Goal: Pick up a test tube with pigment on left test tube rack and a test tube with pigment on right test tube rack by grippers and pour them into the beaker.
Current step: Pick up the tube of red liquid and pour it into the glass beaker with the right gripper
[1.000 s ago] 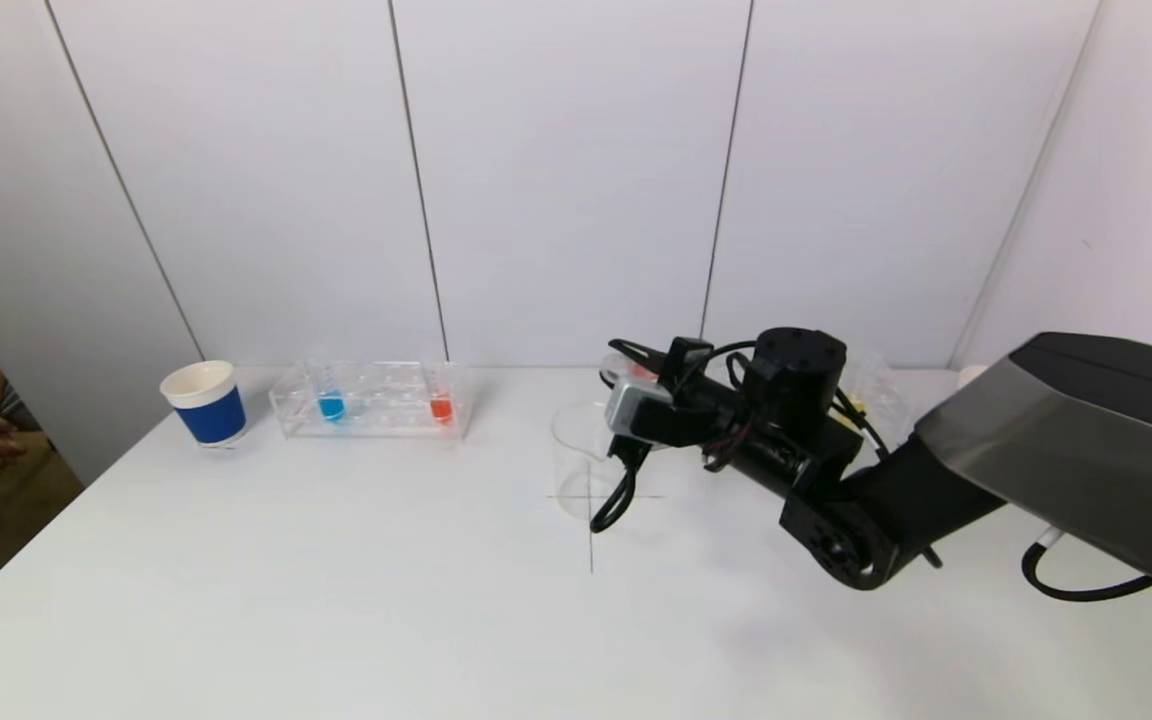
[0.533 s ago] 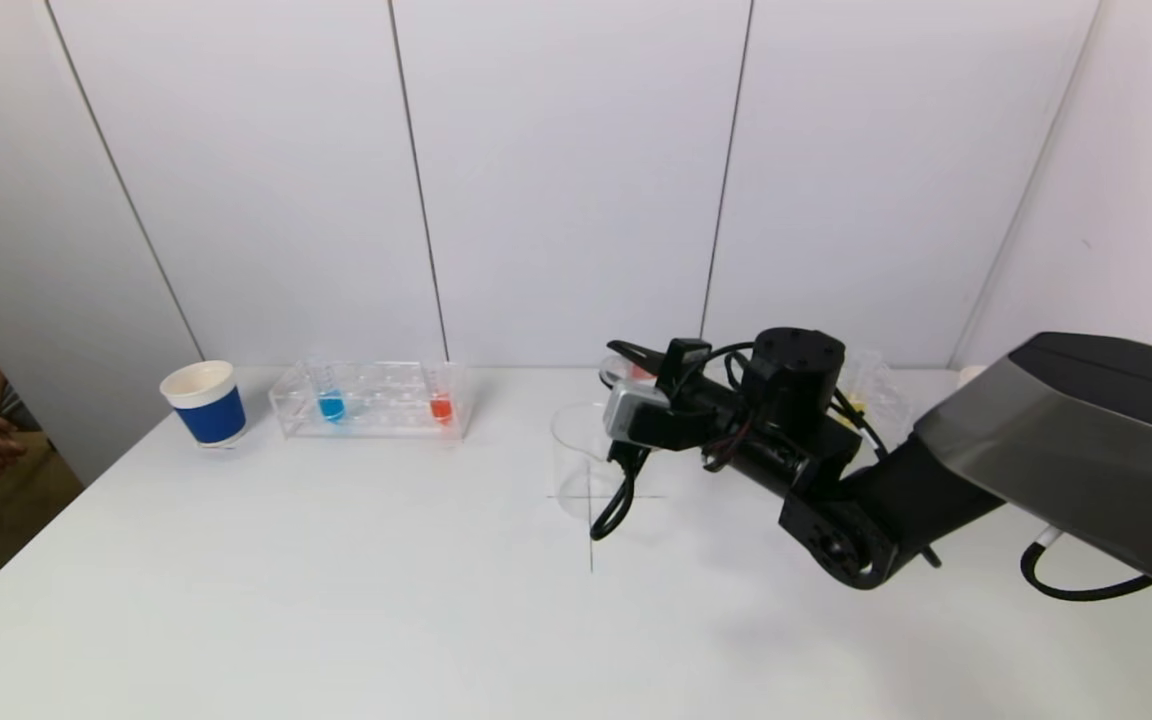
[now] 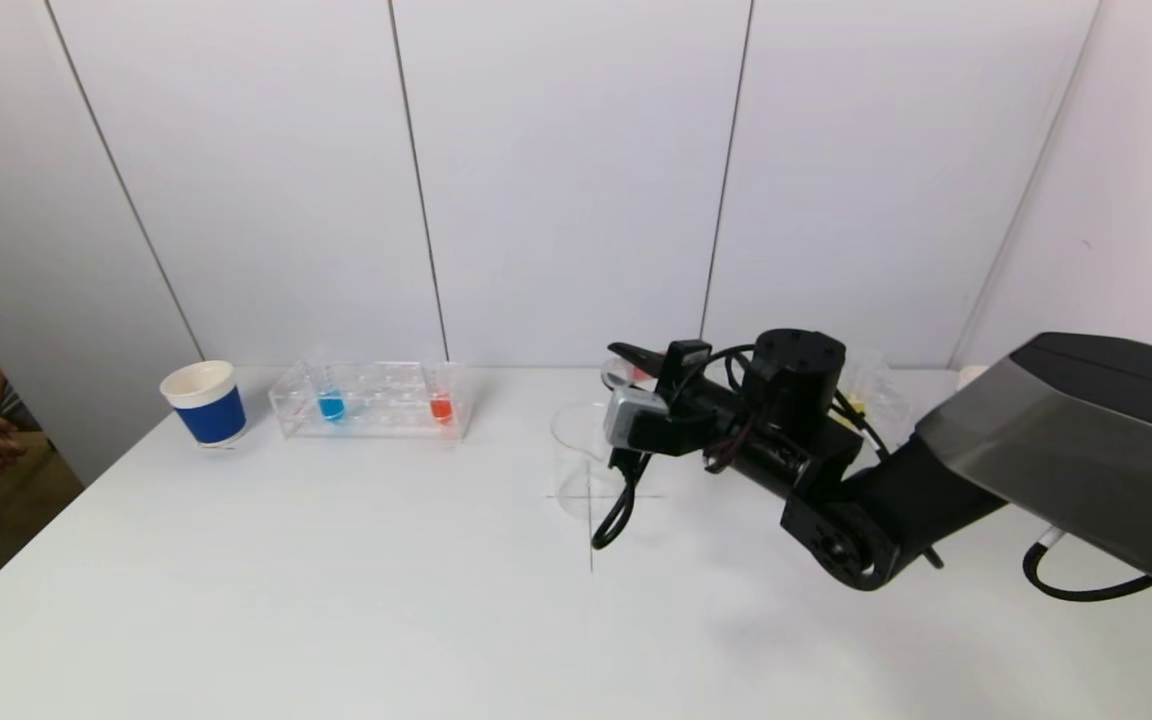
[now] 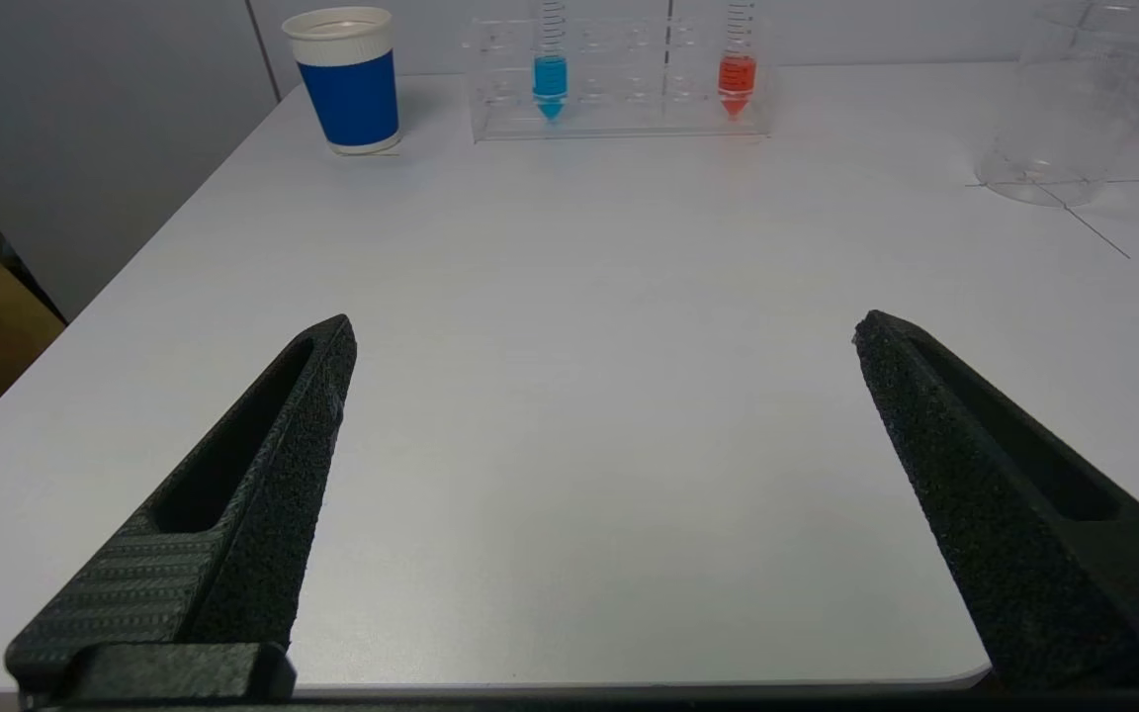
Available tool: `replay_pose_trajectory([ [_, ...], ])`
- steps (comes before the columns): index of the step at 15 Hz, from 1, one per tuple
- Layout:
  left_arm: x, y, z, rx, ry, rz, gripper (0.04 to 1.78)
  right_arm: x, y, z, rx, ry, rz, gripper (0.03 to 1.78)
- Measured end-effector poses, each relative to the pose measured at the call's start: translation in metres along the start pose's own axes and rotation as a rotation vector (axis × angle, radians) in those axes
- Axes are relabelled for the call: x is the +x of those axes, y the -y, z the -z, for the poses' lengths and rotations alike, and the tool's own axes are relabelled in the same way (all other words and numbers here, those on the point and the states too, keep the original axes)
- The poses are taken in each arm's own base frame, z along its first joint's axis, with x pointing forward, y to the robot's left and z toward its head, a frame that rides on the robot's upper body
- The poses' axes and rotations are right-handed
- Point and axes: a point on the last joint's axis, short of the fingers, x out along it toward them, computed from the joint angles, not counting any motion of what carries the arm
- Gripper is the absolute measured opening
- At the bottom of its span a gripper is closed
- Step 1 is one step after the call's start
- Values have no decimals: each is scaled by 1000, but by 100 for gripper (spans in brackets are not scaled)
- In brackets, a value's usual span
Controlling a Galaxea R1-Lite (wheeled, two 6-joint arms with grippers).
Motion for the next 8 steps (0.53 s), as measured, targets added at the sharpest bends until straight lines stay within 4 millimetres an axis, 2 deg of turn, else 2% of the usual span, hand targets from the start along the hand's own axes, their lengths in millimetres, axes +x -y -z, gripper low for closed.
replay_pose_trajectory([
  [8,0,0,0,0,0,0,176,-1,2,-1,-41,0,1,51],
])
